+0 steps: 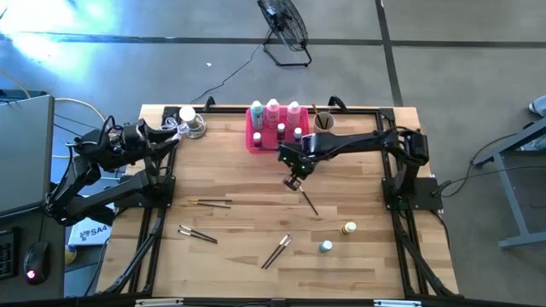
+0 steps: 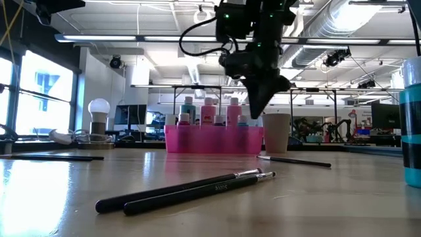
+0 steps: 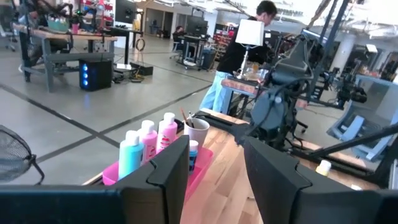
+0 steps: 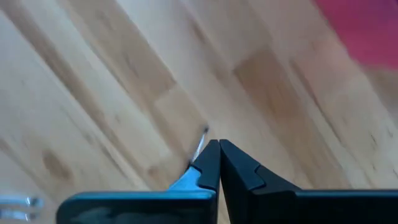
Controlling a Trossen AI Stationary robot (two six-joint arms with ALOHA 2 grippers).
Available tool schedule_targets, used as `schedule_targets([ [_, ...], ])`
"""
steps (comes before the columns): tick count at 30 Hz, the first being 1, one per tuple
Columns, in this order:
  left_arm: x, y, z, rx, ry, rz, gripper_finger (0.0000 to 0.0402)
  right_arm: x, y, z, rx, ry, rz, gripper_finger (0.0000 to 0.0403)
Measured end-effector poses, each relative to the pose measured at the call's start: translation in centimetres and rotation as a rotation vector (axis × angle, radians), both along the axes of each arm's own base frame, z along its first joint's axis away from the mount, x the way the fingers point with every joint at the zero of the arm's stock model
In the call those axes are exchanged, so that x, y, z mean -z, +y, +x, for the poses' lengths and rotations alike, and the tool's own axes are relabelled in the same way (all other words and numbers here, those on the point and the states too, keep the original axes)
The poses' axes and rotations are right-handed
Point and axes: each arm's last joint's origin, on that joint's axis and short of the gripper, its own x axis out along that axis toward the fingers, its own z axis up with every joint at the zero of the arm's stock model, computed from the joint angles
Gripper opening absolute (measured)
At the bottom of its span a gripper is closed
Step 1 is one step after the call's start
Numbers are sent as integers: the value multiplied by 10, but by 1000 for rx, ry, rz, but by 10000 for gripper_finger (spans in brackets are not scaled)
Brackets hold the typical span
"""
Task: Pick & Place Paint Supplies
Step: Put the silver paintbrush into the white cup
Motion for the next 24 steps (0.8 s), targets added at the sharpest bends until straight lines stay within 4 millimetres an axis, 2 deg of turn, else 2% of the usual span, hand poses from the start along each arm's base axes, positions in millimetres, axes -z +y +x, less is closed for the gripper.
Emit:
schedule_targets([
  [3,0,0,0,-2,-13,-29,152,0,2,-7,-39,60,29,2],
  [7,0,0,0,-1,-16,-35,152,0,3,-9,-97,52,24,2],
  [12,0,0,0,-11,-16,-35,152,-7,1,-15,-108,-47,2,2],
  [16,0,1,0,-21,-16,-35,152,-8,3,-32,-76,-125,-16,2],
  [24,0,1,0,-21,-16,-35,152,-3,8,-81,92,-294,23,2],
])
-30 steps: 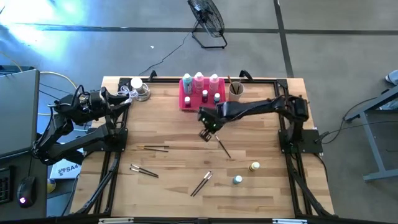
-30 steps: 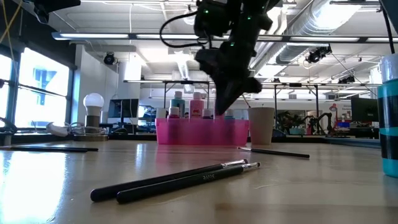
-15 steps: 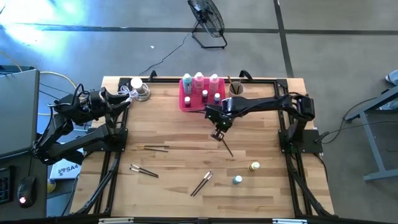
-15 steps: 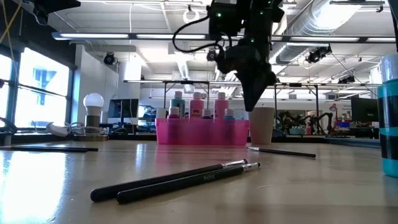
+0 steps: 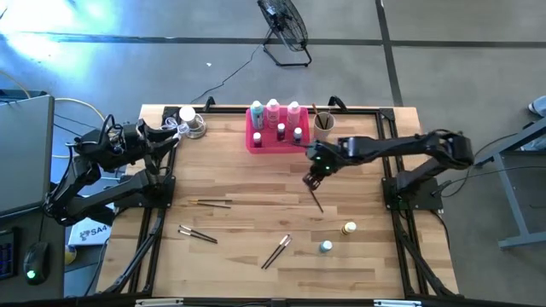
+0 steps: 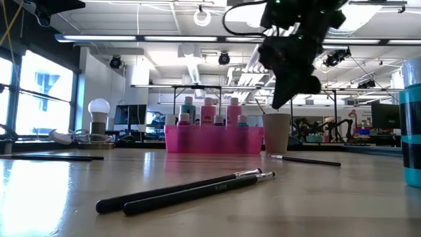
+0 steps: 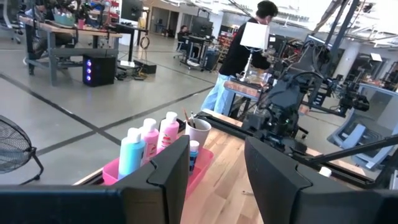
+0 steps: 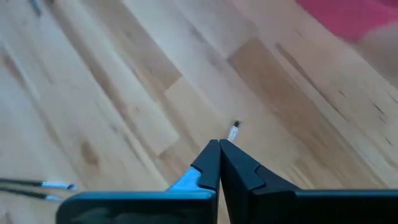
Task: Pick & Place Paint Supplies
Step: Put the silver paintbrush into the white cup
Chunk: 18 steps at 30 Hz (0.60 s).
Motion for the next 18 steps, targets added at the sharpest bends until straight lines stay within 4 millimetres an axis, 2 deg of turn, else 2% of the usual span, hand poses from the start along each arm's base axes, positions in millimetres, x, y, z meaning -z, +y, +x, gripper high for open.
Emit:
schedule_targets([
  [6,0,0,0,1,-8,-16,152,16,2,-18,98,49,27,2],
  [13,0,0,0,2,-10,-19,152,15,0,-12,113,-3,-22,4],
  [18,0,0,0,2,-10,-20,152,15,-4,-12,138,-4,-66,30],
])
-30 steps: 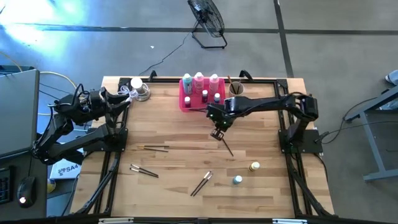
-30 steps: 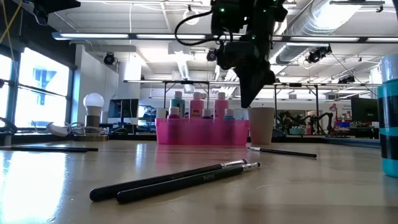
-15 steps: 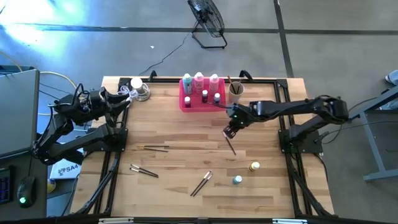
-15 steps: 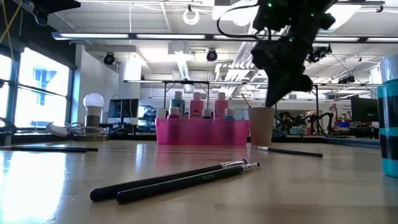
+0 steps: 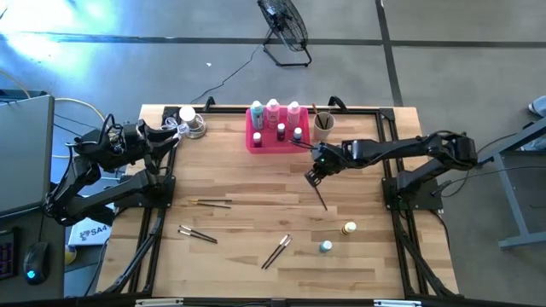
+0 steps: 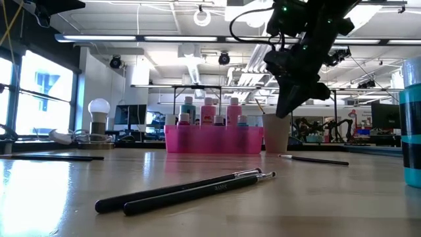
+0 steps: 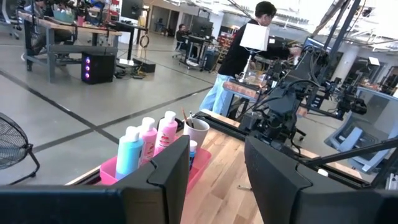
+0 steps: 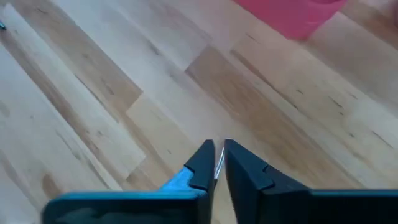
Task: Pick & Place Paint Supplies
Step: Put the silver paintbrush into the white cup
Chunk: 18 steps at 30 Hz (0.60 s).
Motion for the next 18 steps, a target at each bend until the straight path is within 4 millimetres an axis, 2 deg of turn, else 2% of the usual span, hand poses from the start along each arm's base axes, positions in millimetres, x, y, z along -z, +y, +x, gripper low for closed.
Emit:
schedule_targets([
  [9,0,0,0,-11,0,-1,152,3,-3,1,80,5,-17,139],
  [13,0,1,0,-27,-1,-1,152,9,-4,4,116,23,-17,150],
  [18,0,1,0,-35,-1,-1,152,26,-6,6,173,99,32,140],
])
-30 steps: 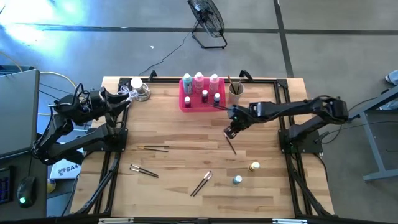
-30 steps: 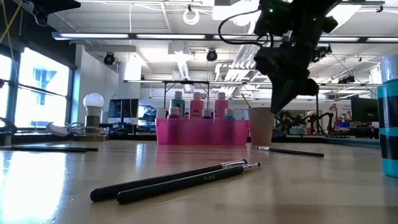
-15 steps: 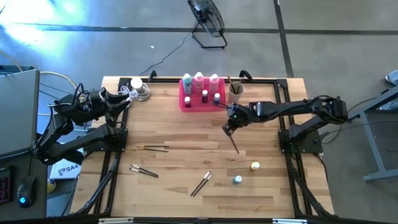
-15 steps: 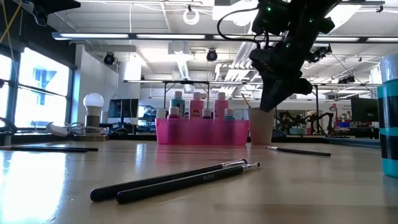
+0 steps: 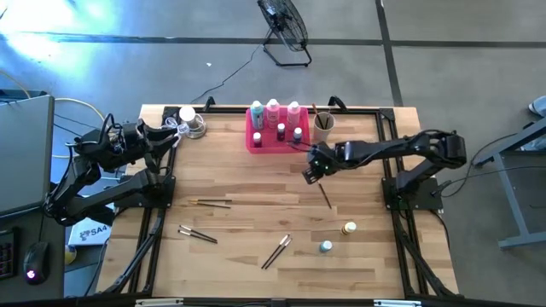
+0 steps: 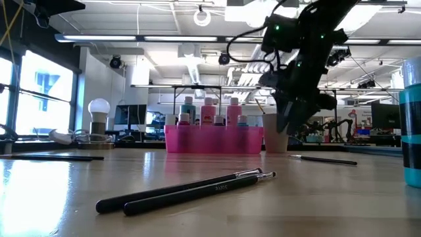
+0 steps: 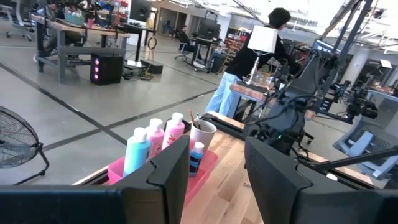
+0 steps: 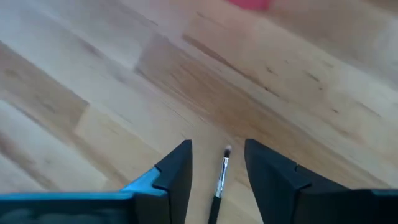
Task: Pick & Place Paint Supplies
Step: Put the silver paintbrush into the white cup
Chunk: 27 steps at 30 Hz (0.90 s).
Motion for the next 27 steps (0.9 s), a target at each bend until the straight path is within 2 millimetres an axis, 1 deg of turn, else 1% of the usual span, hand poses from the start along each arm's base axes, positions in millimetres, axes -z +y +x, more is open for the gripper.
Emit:
schedule_targets([
  [3,0,0,0,0,0,0,152,9,0,2,8,37,14,135],
  [8,0,0,0,0,0,0,152,17,0,4,2,59,39,135],
  [16,0,0,0,0,0,0,152,23,-1,-1,17,144,5,134],
  [23,0,0,0,-1,2,3,152,28,1,-5,28,205,47,134],
  [27,0,0,0,-2,2,3,152,28,1,-6,32,212,50,134],
])
